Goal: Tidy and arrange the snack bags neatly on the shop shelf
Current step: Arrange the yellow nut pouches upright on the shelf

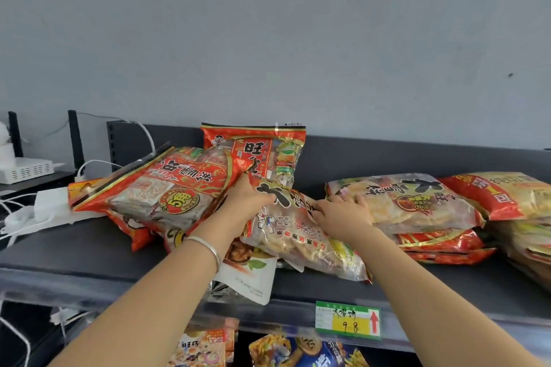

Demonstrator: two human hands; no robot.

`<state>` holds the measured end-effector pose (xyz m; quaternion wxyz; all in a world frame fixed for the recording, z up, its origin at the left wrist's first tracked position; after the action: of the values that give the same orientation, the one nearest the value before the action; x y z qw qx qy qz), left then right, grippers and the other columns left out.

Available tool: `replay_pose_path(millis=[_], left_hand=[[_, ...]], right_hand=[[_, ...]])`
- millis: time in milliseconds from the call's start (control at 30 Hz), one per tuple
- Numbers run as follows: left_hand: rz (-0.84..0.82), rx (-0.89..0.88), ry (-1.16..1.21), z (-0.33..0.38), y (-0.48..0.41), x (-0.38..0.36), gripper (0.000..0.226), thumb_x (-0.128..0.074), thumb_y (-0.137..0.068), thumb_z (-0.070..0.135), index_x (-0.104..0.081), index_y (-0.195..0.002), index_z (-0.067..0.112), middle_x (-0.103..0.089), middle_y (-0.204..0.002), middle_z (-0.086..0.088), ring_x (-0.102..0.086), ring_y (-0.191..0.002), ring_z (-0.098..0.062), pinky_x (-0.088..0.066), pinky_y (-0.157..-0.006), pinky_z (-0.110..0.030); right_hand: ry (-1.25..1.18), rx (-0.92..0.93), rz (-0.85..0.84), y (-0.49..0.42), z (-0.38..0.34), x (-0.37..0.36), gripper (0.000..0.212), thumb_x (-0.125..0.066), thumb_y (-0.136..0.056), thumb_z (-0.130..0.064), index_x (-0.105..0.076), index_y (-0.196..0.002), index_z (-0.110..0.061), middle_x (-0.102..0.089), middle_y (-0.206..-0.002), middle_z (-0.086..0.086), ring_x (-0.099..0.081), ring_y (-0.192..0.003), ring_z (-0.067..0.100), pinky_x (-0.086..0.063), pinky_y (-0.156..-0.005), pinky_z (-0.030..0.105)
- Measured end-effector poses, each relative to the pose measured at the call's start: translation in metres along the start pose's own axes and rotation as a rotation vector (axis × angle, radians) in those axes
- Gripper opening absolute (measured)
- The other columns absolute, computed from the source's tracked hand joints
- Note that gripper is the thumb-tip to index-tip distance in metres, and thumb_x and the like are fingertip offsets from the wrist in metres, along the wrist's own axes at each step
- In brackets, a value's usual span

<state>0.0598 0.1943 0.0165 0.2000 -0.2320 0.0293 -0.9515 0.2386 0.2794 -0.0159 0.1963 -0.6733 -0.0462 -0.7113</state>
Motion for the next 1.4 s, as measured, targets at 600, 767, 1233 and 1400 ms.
replay_pose_path(millis=[600,767,1233,1400], left_hand=[[-0.130,0.031,0.043,0.014,-0.014,-0.016,0.098,-0.067,-0.078,-0.009,-0.010,-0.152,0.021,-0.026,-0.154,-0.006,-0.028,-0.139,-0.028,-0.031,-0.108,-0.040],[0.110,-0.251,0.044,0.069,-0.008,0.042,0.089,-0.060,-0.082,-0.009,-0.016,-0.149,0.030,-0.038,-0.146,-0.002,-0.040,-0.131,-0.026,-0.042,-0.097,-0.038],[0.047,0.058,0.820,0.038,-0.031,-0.039,0.088,-0.082,-0.065,0.013,-0.037,-0.139,0.023,-0.051,-0.134,-0.005,-0.052,-0.119,-0.030,-0.044,-0.097,-0.053],[-0.148,0.109,0.804,0.071,-0.012,-0.132,0.063,-0.070,-0.082,0.014,-0.037,-0.135,0.022,-0.056,-0.124,-0.005,-0.060,-0.107,-0.029,-0.051,-0.088,-0.046]], right_hand=[[-0.256,-0.074,0.198,-0.001,0.027,0.011,0.037,-0.029,-0.099,-0.037,-0.060,-0.115,-0.022,-0.063,-0.117,0.000,-0.055,-0.112,0.022,-0.020,-0.110,0.042],[-0.378,-0.152,0.168,-0.003,0.029,0.015,0.041,-0.025,-0.101,-0.040,-0.058,-0.116,-0.020,-0.064,-0.114,0.004,-0.054,-0.114,0.025,-0.025,-0.108,0.042],[-2.058,-0.508,0.490,0.041,0.108,0.041,0.065,-0.069,-0.087,-0.024,-0.035,-0.141,-0.019,-0.054,-0.122,0.015,-0.066,-0.094,0.027,-0.059,-0.079,0.039],[-2.004,-0.531,0.415,0.051,0.134,0.041,0.105,-0.078,-0.077,-0.026,-0.003,-0.150,-0.038,-0.051,-0.131,0.014,-0.058,-0.109,0.032,-0.053,-0.091,0.050]])
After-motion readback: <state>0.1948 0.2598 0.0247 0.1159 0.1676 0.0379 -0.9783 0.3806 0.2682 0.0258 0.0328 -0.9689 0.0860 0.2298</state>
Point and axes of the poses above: each hand's wrist, its own y-axis away from the middle knuckle, its own x-axis out of the back of the hand, z = x × y, the point moved 8 cm from there along -y, towards the middle knuckle
